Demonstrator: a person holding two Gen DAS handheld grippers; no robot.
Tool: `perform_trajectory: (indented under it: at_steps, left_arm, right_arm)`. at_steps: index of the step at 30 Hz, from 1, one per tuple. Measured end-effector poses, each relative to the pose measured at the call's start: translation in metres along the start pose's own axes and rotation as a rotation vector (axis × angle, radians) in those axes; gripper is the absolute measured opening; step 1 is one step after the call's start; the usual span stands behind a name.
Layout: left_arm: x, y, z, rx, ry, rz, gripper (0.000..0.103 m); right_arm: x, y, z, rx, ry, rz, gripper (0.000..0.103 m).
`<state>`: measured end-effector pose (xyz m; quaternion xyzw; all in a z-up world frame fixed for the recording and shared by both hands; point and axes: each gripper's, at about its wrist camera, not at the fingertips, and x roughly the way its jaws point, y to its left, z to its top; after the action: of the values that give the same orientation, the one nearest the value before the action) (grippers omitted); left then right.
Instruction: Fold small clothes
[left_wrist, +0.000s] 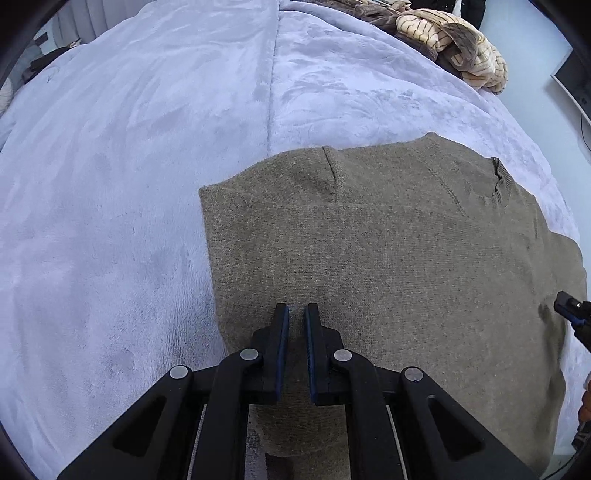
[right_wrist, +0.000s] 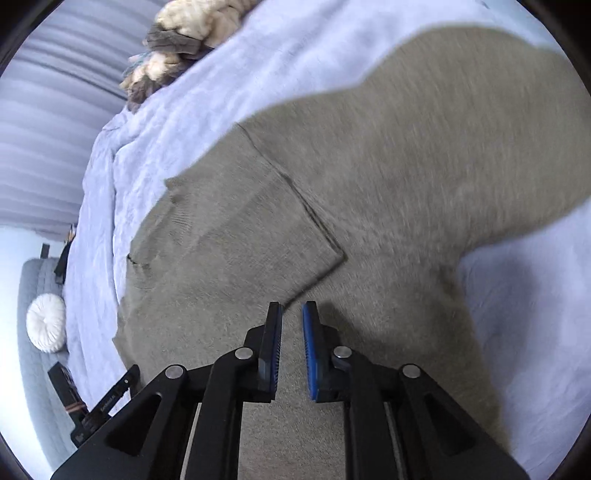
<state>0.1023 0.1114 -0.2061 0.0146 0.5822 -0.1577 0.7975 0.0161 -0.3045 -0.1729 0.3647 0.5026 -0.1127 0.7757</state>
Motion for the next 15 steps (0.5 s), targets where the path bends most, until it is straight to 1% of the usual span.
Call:
perform_trajectory:
  at_steps: [2,4,5,7,8,11,13,15]
  left_arm:
    - [-0.001,-0.002,0.000,0.000,0.003,0.017,0.010]
    - [-0.003,-0.005,0.002,0.003,0.010,0.034,0.010]
    - [-0.004,-0.006,0.002,0.002,0.014,0.041,0.010]
    - [-0.005,-0.007,0.002,0.000,0.020,0.051,0.010]
    - [-0.005,-0.008,0.002,-0.001,0.024,0.058,0.010]
    - [-0.006,-0.012,0.002,-0.004,0.028,0.069,0.010]
    - [-0.007,-0.013,0.002,-0.006,0.032,0.079,0.010]
    - [-0.008,-0.016,0.001,-0.008,0.036,0.090,0.010]
  right_arm:
    - [0.001,0.013,0.006,-0.064,-0.012,-0.015,0.029]
    - [0.006,0.019,0.010,-0.124,-0.007,-0.041,0.052]
    - [0.015,0.022,0.011,-0.164,0.003,-0.071,0.055]
    - [0.029,0.017,0.011,-0.172,0.046,-0.123,0.055]
    - [0.036,0.009,0.011,-0.132,0.073,-0.115,0.055]
    - [0.029,-0.006,0.011,-0.044,0.053,-0.050,0.055]
    - [0.021,-0.013,0.010,-0.010,0.050,-0.029,0.055]
    - [0.014,-0.021,0.007,-0.010,0.058,-0.011,0.055]
